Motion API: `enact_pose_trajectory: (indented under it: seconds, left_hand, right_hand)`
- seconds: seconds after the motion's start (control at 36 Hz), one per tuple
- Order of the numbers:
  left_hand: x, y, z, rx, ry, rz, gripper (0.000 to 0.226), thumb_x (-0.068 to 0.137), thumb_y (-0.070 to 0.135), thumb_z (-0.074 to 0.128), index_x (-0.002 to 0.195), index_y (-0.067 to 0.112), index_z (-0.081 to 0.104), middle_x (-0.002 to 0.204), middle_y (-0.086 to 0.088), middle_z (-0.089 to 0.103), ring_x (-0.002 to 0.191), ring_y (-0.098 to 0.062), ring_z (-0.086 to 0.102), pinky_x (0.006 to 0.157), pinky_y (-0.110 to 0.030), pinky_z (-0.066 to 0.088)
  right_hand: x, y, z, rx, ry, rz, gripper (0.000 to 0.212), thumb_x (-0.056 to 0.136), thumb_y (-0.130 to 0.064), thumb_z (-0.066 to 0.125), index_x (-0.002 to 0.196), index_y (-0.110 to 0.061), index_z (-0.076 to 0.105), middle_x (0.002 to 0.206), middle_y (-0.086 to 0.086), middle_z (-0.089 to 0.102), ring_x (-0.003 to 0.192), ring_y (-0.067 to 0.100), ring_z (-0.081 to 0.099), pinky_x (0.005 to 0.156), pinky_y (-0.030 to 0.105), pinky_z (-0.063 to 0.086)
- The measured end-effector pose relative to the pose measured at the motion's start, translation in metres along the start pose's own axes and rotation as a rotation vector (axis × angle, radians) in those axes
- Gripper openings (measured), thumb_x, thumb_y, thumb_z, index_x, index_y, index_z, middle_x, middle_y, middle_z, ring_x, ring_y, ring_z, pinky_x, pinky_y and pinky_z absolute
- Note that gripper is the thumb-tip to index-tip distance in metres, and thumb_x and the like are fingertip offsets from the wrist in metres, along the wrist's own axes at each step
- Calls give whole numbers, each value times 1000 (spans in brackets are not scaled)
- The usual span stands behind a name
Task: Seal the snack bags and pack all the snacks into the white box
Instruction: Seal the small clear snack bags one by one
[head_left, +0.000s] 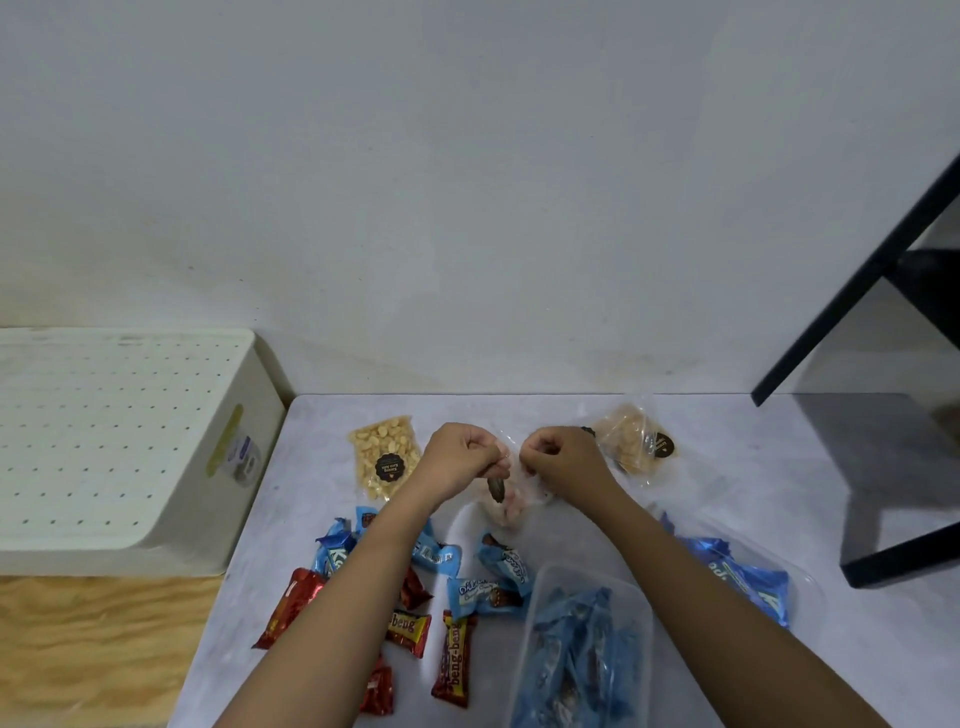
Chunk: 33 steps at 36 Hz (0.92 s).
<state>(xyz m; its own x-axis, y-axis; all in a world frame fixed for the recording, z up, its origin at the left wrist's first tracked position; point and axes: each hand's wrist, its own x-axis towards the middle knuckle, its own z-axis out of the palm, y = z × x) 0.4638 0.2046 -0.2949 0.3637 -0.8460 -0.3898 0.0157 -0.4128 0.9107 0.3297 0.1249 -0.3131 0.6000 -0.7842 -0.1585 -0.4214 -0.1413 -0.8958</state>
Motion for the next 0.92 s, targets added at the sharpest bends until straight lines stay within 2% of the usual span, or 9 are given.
enact_pose_trajectory:
  seconds: [0.19,0.33,0.47,0.58,0.64,0.72,0.81,0.86,0.92]
  left_hand:
    - [5,-10,1,-27,21,1,20,88,-4,55,70,3,63,54,2,67,53,-7,67,64,-18,57]
    - [5,-12,0,-70,4,-18,18,88,-4,55,73,1,64,62,-3,69,58,-11,69,68,-20,57]
    - [8,-12,0,-161,14,-21,13,88,-2,56,79,-6,65,65,-8,70,60,-14,69,70,-22,58]
    - [9,-11,0,-254,54,-42,13,86,-2,57,81,-10,65,62,-10,69,58,-14,67,66,-19,57]
    - [8,-11,2,-282,57,-39,9,86,1,59,82,-6,64,68,-11,67,59,-13,67,69,-20,56]
    - [10,-18,0,-95,145,54,24,81,17,70,99,6,59,91,-2,61,81,-11,60,81,-27,50]
    - [12,-25,-7,124,105,190,48,78,24,74,119,21,50,113,11,51,105,-2,48,86,-20,42]
    - [14,-30,-11,163,21,204,42,80,22,72,118,25,53,108,14,54,102,3,49,84,-17,41]
    - [16,-34,-13,142,14,232,19,83,18,69,100,21,63,93,11,62,87,1,57,80,-19,43]
  right_hand:
    - [3,4,-5,-45,6,5,32,76,-6,60,50,-24,59,54,-4,60,51,8,52,53,24,43]
    - [2,1,-6,-28,-68,29,33,79,-6,58,50,-23,60,47,-9,57,43,1,47,48,22,41]
    - [1,2,-5,-43,-59,-46,23,81,-11,61,61,-21,64,60,-3,61,56,11,52,57,29,43]
    - [-2,4,-9,-68,-133,-127,10,75,-19,76,73,-17,67,64,-7,63,58,-3,56,58,12,44]
    - [-1,5,-11,-181,-140,-161,8,75,-17,76,73,-17,68,62,-10,61,56,-5,55,56,10,42]
    - [2,6,-14,-214,-119,-156,3,78,-13,72,75,-12,71,63,-5,62,52,-5,55,52,11,44]
    - [4,3,-19,-227,-164,-146,3,79,-10,70,78,-11,71,64,-2,63,52,-6,55,55,12,46]
    - [6,3,-22,-238,-194,-136,3,80,-8,69,79,-10,71,65,-5,63,54,-7,55,58,8,44]
    - [8,5,-25,-264,-165,-123,4,81,-8,68,82,-8,71,69,-4,65,60,-5,57,59,5,42]
